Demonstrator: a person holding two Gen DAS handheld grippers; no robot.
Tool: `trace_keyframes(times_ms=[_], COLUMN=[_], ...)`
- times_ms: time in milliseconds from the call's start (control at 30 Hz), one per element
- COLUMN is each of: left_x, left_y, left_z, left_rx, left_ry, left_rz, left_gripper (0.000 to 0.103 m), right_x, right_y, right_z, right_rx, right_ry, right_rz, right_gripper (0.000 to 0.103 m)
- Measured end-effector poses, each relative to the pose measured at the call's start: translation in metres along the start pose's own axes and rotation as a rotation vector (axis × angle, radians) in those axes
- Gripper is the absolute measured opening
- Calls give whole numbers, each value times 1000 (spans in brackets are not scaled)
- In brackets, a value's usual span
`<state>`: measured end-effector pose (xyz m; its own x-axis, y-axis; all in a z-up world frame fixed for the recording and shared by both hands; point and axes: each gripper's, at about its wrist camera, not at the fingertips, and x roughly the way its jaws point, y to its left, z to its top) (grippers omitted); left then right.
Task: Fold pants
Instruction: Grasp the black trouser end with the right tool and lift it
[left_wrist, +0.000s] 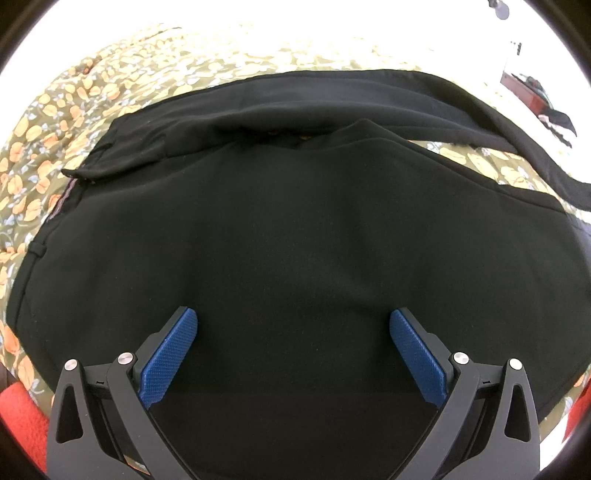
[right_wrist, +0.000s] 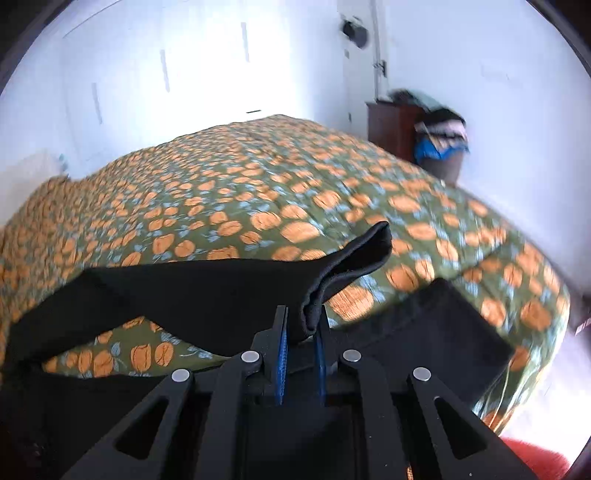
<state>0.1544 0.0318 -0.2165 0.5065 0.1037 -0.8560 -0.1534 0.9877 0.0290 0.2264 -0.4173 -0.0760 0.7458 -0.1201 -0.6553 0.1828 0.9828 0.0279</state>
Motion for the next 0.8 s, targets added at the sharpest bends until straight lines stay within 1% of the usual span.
trace_keyframes(times_ms=[167,300,333,433,467,533,600,667,733,800], left_x=[0,0,-1,-3,-5,-11,-17,-15,-4,16], left_y=[0,1,1,5,6,15,27,40,50,59], left_z=[0,1,2,14,22,41,68,98,125,151], left_rx=[1,1,1,4,1,-42,-132,-238,-345,-452], left_ry=[0,7,16,78,91,74,44,37,49,83], left_rz=[0,-4,-8,-31,-55,-124,-195,-293,-393,-487], left_gripper=[103,103,103,102,102,102,102,102,102,102], right_x=[-11,-15,-18,-36,-44,-64,-80,-100,-114,-133], right_y=[8,9,8,8,8,9,10,10,10,7], right_z=[-1,-1,-1,5,7,14,19,25,28,30], right_rx=[-34,-30,-27,-15,-17,-22,-38,-58,-66,-75], right_ry=[-18,-21,-25,-50,-62,-90,-111,-141,-158,-188], right_rz=[0,14,23,73,95,159,199,253,281,318], right_gripper=[13,13,13,13,13,13,13,13,13,13])
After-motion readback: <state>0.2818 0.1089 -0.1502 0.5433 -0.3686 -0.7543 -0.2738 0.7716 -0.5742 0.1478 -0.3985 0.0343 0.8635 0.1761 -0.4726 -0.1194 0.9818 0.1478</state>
